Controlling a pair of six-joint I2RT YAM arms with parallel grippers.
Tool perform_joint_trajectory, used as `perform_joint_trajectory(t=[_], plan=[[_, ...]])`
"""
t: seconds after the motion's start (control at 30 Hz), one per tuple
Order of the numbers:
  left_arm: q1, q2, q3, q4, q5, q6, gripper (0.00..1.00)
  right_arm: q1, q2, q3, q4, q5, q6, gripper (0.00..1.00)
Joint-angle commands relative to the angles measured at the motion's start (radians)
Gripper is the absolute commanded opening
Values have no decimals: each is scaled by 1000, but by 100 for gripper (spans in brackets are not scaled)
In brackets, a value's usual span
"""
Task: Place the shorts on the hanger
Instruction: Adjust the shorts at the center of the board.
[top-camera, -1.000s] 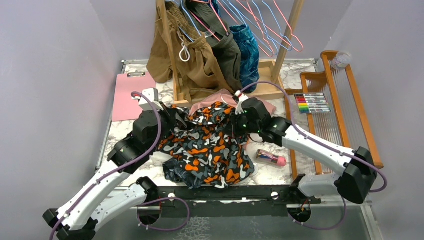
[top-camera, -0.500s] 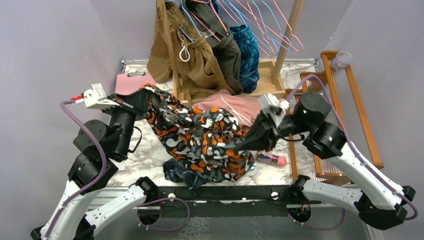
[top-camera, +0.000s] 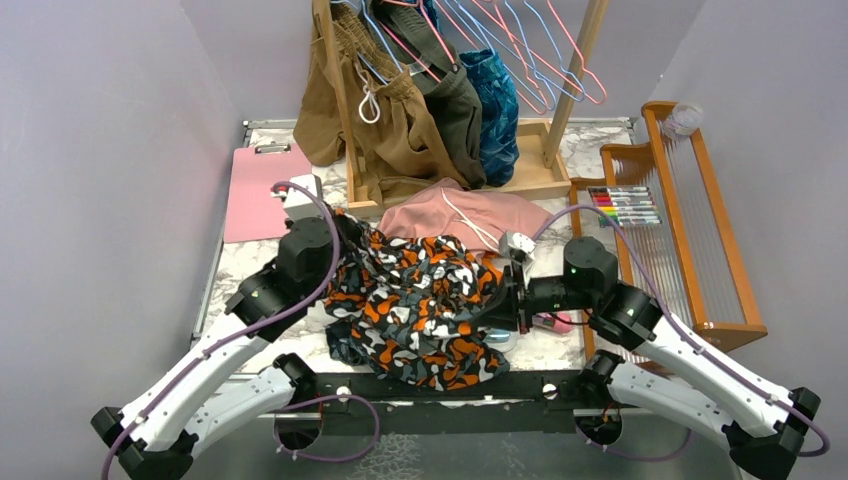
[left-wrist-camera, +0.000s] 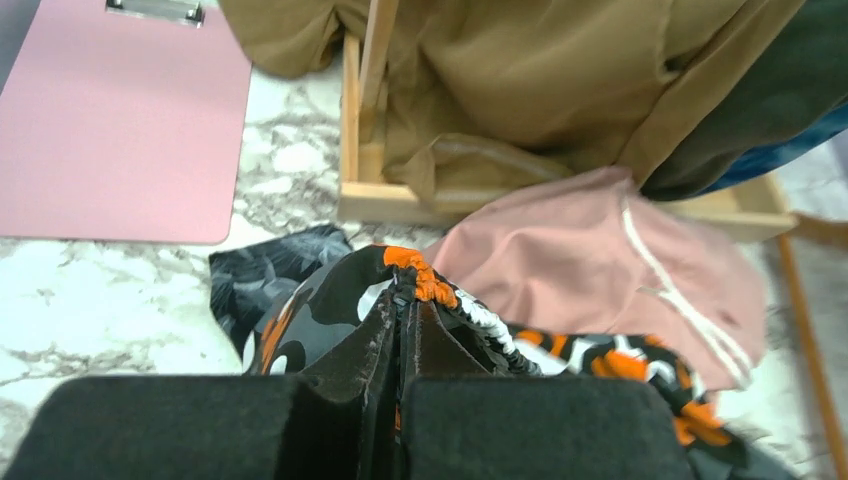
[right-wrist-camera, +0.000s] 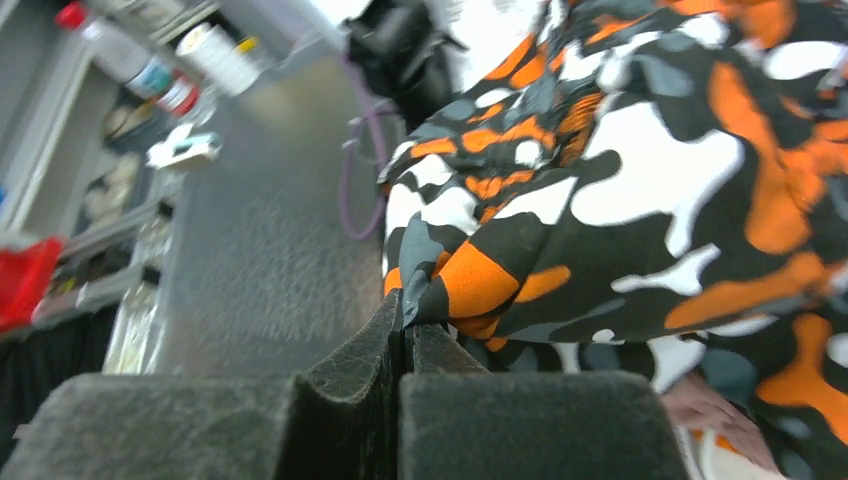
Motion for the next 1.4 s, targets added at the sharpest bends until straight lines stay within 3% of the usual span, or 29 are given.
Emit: perform_joint_trajectory(t=[0.0, 0.17, 0.27, 0.47, 0.67, 0.73, 0.9, 1.37], plan=[[6, -2, -66, 28, -20, -15, 0, 2, -17, 49, -101, 389, 101, 6], [6, 7, -133, 58, 10, -40, 0, 2, -31, 71, -253, 542, 178, 65], [6, 11, -150, 61, 17, -45, 0, 2, -50, 129, -334, 615, 175, 78], [6, -1, -154, 61, 21, -34, 0, 2, 70, 393, -472, 647, 58, 85], [6, -29, -137, 52, 37, -32, 0, 20, 233, 498, -405, 646, -7, 83], [6, -44, -122, 40, 40, -32, 0, 84, 281, 507, -362, 704, -21, 83], [7, -74, -69, 16, 36, -17, 0, 333, 452, 582, -305, 1029, -108, 83], [6, -85, 63, -22, 65, 6, 0, 472, 567, 414, 30, 1222, -323, 86]])
